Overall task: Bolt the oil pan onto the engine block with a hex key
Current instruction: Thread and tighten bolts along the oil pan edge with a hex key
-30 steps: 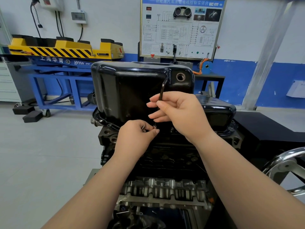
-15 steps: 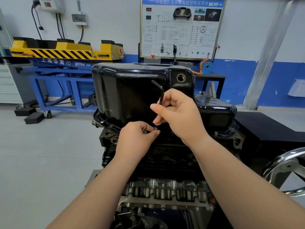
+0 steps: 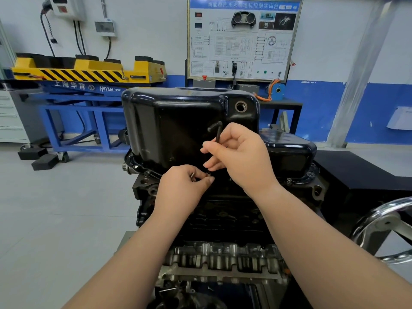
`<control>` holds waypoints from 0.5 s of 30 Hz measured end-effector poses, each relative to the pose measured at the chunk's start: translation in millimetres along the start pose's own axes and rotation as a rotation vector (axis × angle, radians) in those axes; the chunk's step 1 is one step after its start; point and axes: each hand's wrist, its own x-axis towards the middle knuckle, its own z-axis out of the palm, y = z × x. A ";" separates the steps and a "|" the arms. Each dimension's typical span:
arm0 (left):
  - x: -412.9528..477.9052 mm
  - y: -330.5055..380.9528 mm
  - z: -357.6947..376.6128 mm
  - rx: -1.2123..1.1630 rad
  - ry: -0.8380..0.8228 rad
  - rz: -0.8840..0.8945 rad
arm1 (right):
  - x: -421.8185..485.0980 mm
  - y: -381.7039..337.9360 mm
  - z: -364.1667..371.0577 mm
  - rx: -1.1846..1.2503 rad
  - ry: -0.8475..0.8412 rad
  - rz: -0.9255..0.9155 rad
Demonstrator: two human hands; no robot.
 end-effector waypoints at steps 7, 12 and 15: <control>-3.2 2.7 -3.6 0.047 0.055 0.069 | 0.1 3.1 -0.3 -0.026 0.022 -0.016; -2.1 8.0 -4.5 0.042 0.135 0.186 | 0.2 3.4 0.0 -0.036 0.004 -0.028; 1.8 7.6 -4.8 0.029 0.121 0.185 | -1.7 1.7 -0.2 -0.035 -0.075 -0.029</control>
